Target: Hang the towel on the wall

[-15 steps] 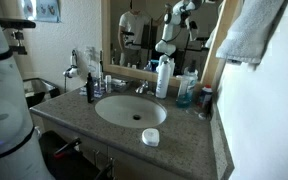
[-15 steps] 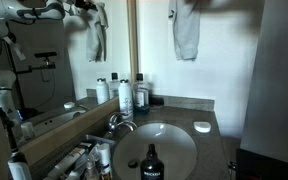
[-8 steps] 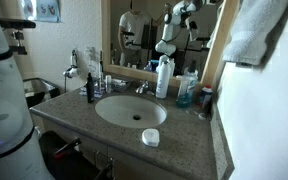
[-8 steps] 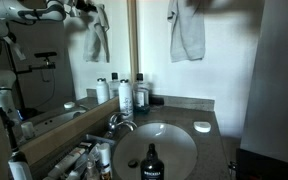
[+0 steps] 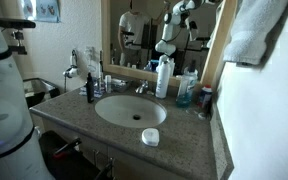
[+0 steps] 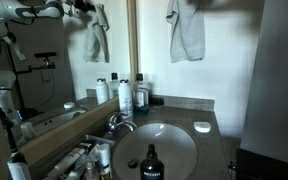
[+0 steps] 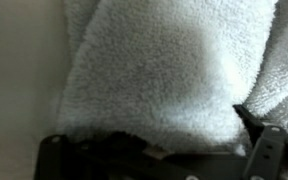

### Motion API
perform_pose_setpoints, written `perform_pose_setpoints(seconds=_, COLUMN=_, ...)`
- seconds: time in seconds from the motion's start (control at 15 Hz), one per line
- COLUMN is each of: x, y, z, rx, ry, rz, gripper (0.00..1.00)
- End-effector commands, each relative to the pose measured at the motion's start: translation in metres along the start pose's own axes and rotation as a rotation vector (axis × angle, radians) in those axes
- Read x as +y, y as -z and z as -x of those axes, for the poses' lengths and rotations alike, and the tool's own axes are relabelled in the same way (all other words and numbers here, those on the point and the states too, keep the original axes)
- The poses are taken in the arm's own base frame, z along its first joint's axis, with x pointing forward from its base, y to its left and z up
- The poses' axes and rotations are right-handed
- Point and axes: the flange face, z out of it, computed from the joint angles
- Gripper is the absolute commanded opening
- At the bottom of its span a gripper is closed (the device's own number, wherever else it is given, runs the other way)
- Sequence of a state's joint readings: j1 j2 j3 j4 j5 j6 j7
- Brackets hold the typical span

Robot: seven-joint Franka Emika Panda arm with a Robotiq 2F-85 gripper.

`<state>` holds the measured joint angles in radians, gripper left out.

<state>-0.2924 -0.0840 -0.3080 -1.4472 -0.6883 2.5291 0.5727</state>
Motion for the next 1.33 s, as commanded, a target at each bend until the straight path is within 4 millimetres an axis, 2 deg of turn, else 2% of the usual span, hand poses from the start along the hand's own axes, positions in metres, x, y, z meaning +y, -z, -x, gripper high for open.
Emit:
perform_pose_setpoints(seconds=0.0, x=0.015, y=0.008, z=-0.001, rx=-0.037, ry=-0.022, rz=-0.007, gripper=1.0)
perform_pose_setpoints(seconds=0.73, x=0.008, y=0.059, z=-0.019, rx=-0.073, ry=-0.026, rz=-0.001, gripper=1.0)
perform_pose_setpoints(seconds=1.27, x=-0.002, y=0.077, z=-0.027, rx=-0.056, ry=-0.012, rz=-0.012, gripper=1.0)
